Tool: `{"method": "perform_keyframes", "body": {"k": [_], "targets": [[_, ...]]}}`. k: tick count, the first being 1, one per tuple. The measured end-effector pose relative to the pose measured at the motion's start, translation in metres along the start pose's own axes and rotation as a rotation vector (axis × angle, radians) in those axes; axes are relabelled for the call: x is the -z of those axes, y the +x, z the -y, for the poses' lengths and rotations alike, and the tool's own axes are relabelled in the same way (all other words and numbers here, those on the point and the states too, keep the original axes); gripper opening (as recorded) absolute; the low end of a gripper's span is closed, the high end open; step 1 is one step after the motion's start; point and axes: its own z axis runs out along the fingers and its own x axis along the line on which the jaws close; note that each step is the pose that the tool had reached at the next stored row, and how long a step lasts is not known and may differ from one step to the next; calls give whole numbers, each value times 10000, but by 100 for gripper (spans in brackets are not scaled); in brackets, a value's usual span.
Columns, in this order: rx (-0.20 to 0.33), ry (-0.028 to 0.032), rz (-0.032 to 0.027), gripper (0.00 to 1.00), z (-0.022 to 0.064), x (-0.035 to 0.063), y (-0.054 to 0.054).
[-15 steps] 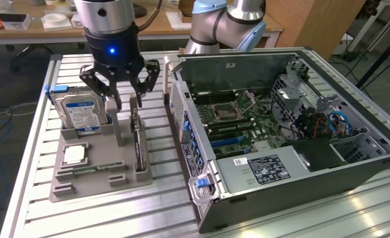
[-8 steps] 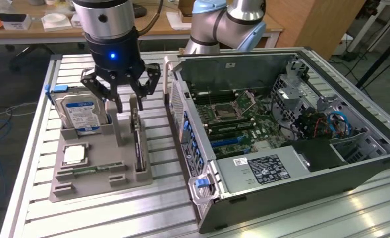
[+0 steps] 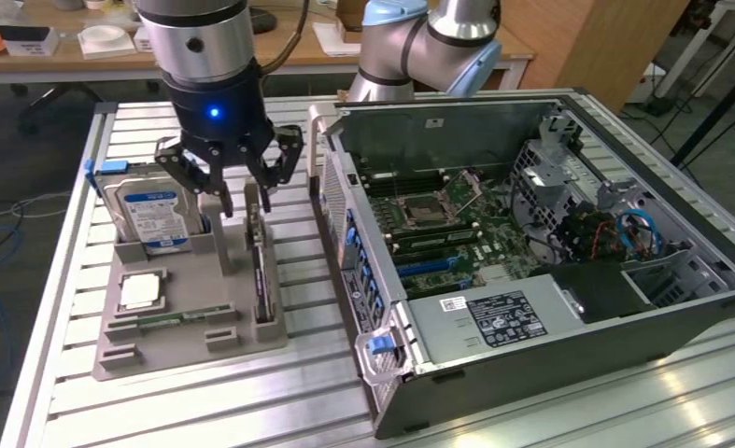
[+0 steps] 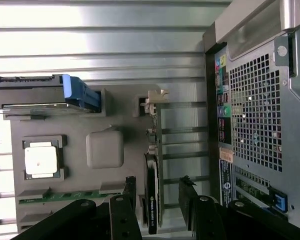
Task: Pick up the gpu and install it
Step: 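Pick up the gpu and move the gpu toward the slot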
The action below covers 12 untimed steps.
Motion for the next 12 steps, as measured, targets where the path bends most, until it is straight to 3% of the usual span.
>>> {"method": "perform_keyframes", "body": {"k": [10, 11, 12], "targets": [[0, 1, 12, 47, 35, -50, 1], [0, 4, -12, 47, 37, -51, -9], [-3, 8, -82, 47, 39, -53, -24]]}}
